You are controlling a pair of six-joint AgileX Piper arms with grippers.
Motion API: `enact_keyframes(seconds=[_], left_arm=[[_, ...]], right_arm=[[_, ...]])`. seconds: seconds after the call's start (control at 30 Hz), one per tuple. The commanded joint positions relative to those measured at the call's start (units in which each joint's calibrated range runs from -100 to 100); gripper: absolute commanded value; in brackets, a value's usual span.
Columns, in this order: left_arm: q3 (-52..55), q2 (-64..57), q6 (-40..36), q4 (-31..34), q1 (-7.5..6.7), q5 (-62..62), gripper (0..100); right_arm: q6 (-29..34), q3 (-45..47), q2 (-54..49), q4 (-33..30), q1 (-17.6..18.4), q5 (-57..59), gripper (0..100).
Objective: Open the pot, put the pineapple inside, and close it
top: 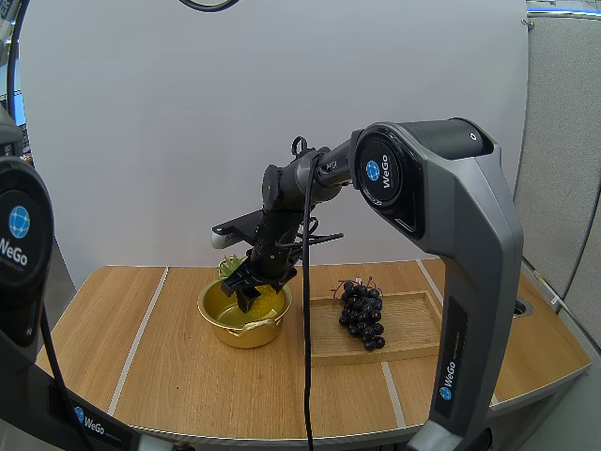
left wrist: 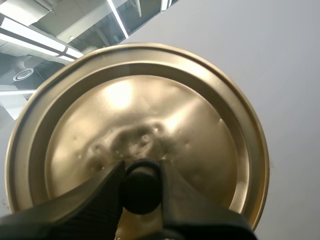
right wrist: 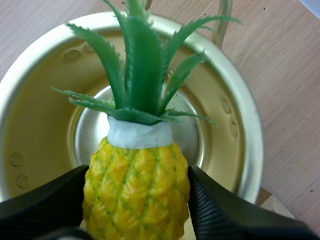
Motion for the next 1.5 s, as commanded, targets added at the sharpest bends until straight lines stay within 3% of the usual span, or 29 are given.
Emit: enact_keyframes(seconds=[0.0, 0.27, 1.3, 1.4, 1.47], left_arm=[[-0.37, -0.24, -0.08, 0.72, -0.19, -1.97, 0], [-0.37, -0.24, -0.08, 0.72, -0.19, -1.97, 0], [-0.37, -0.24, -0.08, 0.72, -0.19, -1.97, 0], [-0.37, -0.24, -0.08, 0.72, -0.19, -1.97, 0], [-0.37, -0.24, -0.08, 0.72, -0.19, -1.97, 0]], right_arm=[[0.08, -0.21, 0.73, 0.88, 0.07, 3.06, 0], [0.08, 0.10, 1.29, 1.17, 0.07, 8.65, 0], [-0.27, 0.10, 3.95, 1.76, 0.07, 5.40, 1], [-0.27, 0.10, 3.95, 1.76, 0.07, 4.84, 44], [0.40, 0.10, 3.95, 1.03, 0.07, 3.59, 91]])
